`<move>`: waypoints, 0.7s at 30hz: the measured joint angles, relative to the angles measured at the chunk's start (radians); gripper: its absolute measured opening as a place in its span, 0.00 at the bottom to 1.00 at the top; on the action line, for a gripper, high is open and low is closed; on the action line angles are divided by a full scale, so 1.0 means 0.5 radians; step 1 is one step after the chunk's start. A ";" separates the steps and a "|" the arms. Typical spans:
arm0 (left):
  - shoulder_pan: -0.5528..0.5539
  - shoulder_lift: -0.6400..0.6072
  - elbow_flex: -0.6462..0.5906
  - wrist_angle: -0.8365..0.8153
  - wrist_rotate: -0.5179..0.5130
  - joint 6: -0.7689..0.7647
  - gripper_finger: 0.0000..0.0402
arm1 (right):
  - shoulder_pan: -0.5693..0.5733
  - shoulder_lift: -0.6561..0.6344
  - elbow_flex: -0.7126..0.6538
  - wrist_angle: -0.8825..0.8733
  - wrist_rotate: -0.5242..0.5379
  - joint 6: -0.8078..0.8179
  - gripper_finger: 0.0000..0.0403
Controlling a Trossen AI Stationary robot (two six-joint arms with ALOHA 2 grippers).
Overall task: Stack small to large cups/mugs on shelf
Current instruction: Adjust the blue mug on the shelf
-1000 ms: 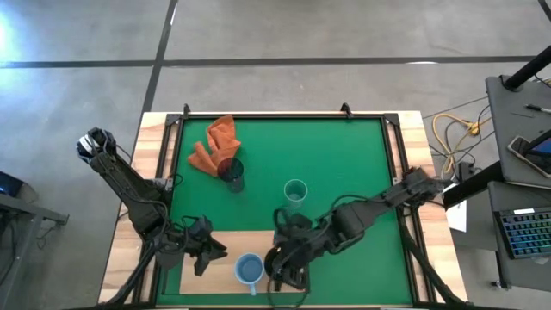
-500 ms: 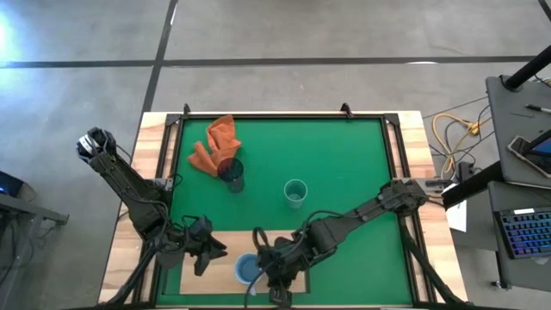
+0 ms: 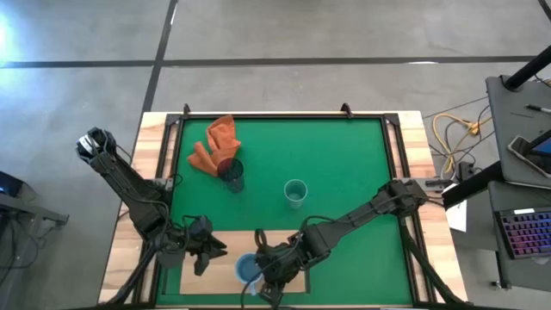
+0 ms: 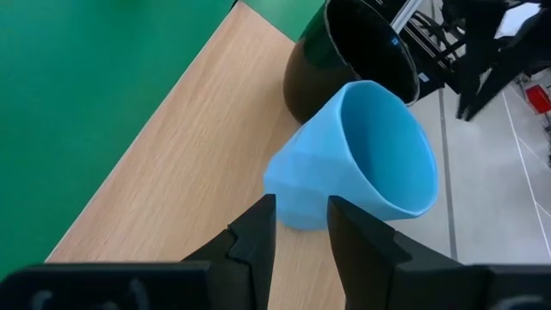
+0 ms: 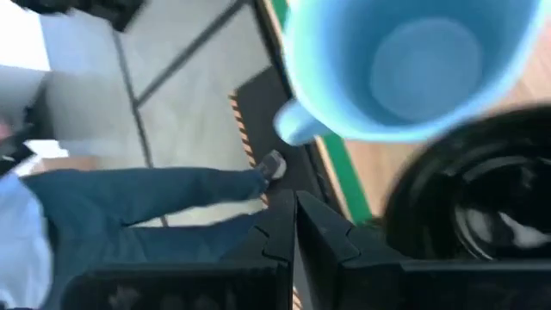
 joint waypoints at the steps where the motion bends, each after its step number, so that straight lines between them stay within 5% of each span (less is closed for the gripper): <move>1: 0.000 0.000 0.000 0.002 0.000 0.021 0.23 | 0.000 -0.001 -0.015 0.051 0.000 0.006 0.02; 21: 0.000 0.000 0.001 0.002 -0.001 0.041 0.23 | -0.044 -0.001 -0.083 0.192 0.055 -0.069 0.02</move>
